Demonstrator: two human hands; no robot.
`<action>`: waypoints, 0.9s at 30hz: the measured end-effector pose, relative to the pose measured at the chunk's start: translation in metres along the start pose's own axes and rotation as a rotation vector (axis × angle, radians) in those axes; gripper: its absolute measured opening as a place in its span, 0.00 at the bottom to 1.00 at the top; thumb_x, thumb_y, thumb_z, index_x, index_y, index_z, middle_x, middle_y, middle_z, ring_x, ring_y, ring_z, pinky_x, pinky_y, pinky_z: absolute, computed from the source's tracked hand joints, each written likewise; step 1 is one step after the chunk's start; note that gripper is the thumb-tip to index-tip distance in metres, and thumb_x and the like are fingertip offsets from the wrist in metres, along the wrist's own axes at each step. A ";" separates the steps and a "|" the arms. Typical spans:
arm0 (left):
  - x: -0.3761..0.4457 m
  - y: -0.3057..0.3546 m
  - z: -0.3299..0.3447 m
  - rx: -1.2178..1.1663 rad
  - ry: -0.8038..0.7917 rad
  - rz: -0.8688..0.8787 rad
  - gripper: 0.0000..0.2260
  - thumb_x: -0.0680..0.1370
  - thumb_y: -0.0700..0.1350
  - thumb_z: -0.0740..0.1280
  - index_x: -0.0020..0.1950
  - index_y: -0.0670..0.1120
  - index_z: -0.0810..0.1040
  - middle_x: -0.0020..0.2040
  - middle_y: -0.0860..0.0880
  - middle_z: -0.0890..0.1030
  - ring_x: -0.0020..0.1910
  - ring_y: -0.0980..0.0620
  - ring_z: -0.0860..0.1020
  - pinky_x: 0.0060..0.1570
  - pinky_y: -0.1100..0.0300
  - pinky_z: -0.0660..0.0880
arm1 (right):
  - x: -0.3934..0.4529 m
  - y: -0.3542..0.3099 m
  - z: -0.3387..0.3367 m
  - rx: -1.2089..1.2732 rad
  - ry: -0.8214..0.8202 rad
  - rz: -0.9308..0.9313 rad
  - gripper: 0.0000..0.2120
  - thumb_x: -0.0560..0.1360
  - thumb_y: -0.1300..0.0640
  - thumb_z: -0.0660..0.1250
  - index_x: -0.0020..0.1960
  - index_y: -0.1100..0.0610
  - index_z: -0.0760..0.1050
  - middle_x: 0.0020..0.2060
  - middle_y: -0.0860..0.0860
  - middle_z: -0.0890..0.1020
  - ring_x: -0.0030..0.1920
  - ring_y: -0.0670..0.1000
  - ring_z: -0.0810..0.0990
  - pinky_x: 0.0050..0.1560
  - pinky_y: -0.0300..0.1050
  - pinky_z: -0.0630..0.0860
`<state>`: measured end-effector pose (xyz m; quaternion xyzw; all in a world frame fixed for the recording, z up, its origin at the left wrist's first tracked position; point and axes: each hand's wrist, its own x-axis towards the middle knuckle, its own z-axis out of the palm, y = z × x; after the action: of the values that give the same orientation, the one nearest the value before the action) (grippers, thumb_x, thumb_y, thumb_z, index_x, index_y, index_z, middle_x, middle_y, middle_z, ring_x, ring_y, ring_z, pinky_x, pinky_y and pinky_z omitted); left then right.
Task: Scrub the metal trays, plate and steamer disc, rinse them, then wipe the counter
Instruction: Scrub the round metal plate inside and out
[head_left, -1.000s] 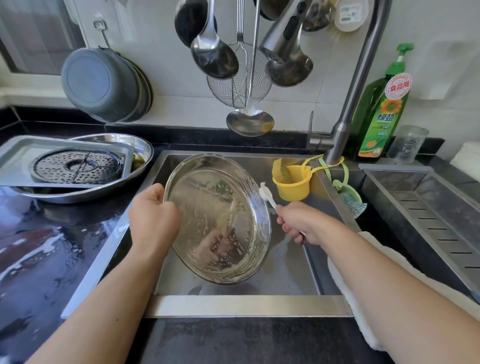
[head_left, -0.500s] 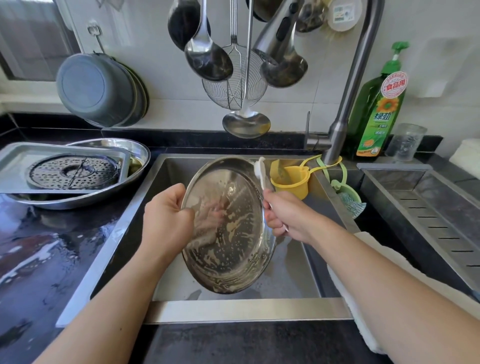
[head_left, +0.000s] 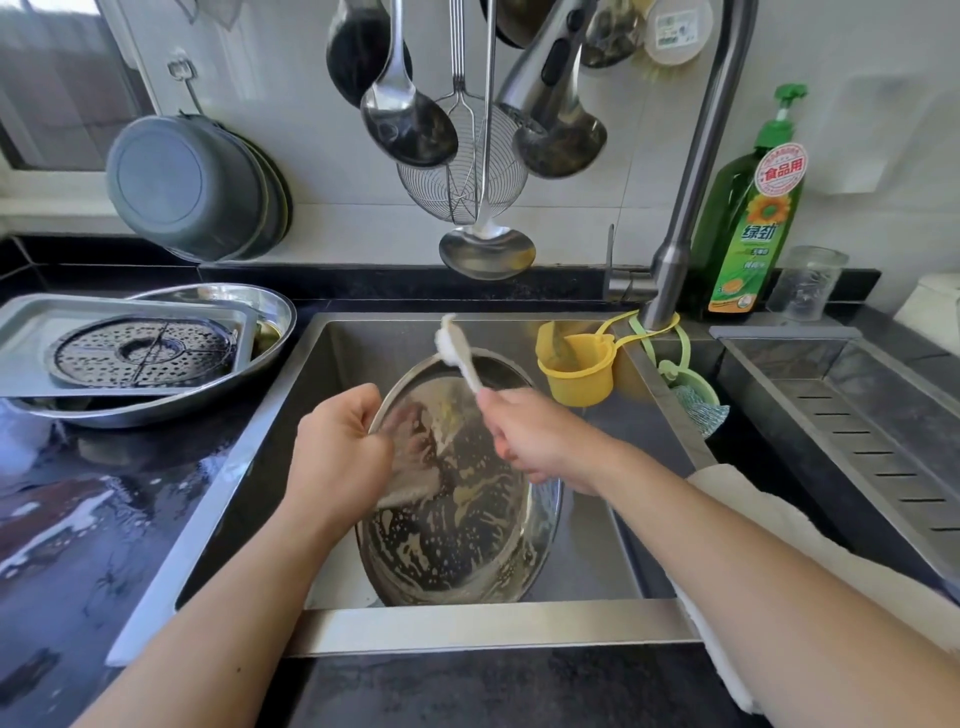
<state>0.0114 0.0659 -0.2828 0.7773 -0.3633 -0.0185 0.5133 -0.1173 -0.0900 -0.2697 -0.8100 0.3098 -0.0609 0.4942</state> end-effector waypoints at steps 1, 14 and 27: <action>-0.001 0.001 0.000 -0.021 -0.010 -0.003 0.21 0.75 0.29 0.66 0.29 0.48 0.62 0.22 0.58 0.68 0.25 0.60 0.68 0.25 0.65 0.61 | -0.002 -0.003 0.004 -0.065 -0.033 -0.052 0.21 0.86 0.43 0.49 0.40 0.53 0.67 0.30 0.48 0.68 0.26 0.47 0.63 0.28 0.42 0.60; 0.002 0.000 -0.001 -0.109 -0.025 -0.018 0.20 0.72 0.29 0.67 0.31 0.46 0.62 0.24 0.56 0.66 0.25 0.59 0.65 0.27 0.62 0.63 | -0.005 -0.010 0.007 -0.388 0.022 -0.142 0.23 0.86 0.43 0.46 0.41 0.53 0.68 0.35 0.49 0.72 0.34 0.50 0.70 0.36 0.48 0.65; 0.009 -0.010 0.002 -0.129 -0.089 -0.187 0.16 0.68 0.26 0.62 0.30 0.45 0.63 0.38 0.42 0.76 0.35 0.48 0.74 0.35 0.51 0.70 | -0.006 -0.009 0.032 -0.362 -0.113 -0.063 0.21 0.87 0.44 0.48 0.40 0.52 0.66 0.38 0.54 0.75 0.35 0.54 0.73 0.34 0.44 0.68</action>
<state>0.0224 0.0609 -0.2887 0.7715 -0.3096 -0.1243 0.5417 -0.1049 -0.0593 -0.2767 -0.8972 0.2619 0.0257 0.3546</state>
